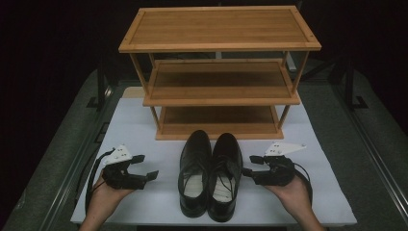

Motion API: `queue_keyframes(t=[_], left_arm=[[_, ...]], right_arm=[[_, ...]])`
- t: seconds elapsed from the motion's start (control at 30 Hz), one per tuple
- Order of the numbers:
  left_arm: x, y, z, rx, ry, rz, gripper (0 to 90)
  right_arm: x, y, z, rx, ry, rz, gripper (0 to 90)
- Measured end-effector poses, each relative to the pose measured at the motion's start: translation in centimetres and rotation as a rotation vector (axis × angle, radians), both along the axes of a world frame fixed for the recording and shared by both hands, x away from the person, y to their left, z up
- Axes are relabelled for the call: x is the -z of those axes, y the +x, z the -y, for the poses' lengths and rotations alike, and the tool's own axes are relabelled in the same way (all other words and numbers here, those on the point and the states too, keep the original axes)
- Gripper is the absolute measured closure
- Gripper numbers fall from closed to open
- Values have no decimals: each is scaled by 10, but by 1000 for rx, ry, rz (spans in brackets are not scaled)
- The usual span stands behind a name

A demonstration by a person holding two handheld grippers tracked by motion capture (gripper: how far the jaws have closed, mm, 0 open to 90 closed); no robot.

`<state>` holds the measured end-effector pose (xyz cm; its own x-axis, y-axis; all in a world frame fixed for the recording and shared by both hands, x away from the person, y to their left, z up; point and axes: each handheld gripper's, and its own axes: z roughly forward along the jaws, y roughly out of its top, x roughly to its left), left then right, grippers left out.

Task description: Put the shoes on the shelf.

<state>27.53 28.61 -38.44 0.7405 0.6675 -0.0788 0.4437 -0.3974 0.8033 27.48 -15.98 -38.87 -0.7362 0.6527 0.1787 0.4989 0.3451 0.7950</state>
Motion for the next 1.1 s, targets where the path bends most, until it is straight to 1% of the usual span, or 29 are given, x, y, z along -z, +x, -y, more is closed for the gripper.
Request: queue_keyframes(t=[0.03,0.1,0.13,0.17,0.2,0.23,0.27,0.4,0.53,0.6,0.67,0.7,0.73,0.83,0.93,0.97,1.0,1.03,1.07,1.1], left_arm=[[-4,2,4,10,-6,5,237],[-13,7,20,38,-13,23,237],[-13,7,20,38,-13,23,237],[-15,9,25,52,-12,28,237],[-17,11,30,65,-14,34,237],[-20,14,41,87,-21,41,237],[-20,14,41,87,-21,41,237],[-23,21,60,123,-33,41,238],[-22,29,78,156,-39,41,238],[-21,30,81,162,-41,36,238],[-16,30,85,171,-29,25,238],[-16,30,85,171,-29,25,238],[-14,30,85,172,-28,20,238],[-8,29,85,176,-24,7,243],[-4,28,85,189,-13,0,287],[-4,27,85,192,-11,-2,313],[-3,27,86,197,-3,-2,336],[-2,26,87,205,-1,-5,336],[-2,26,88,214,-6,-14,363],[-1,26,89,229,-11,-19,414]], right_arm=[[-2,0,-2,-4,5,4,403],[-8,1,-7,-18,20,16,389],[-10,2,-9,-23,28,18,384],[-12,2,-12,-28,35,22,377],[-12,2,-12,-28,35,22,377],[-15,4,-16,-39,41,27,372],[-15,4,-16,-39,41,27,372],[-19,7,-27,-67,47,28,368],[-17,8,-33,-79,44,29,365],[-16,8,-34,-80,44,26,365],[-13,8,-35,-84,40,18,365],[-11,8,-36,-85,37,14,365],[-11,8,-36,-85,37,14,365],[-5,7,-39,-89,23,4,365],[-1,7,-39,-88,15,-3,365],[0,6,-39,-88,10,-4,366],[1,6,-40,-92,9,-9,386],[1,6,-40,-92,9,-9,386],[3,6,-40,-101,11,-14,418],[3,6,-41,-109,12,-20,443]])
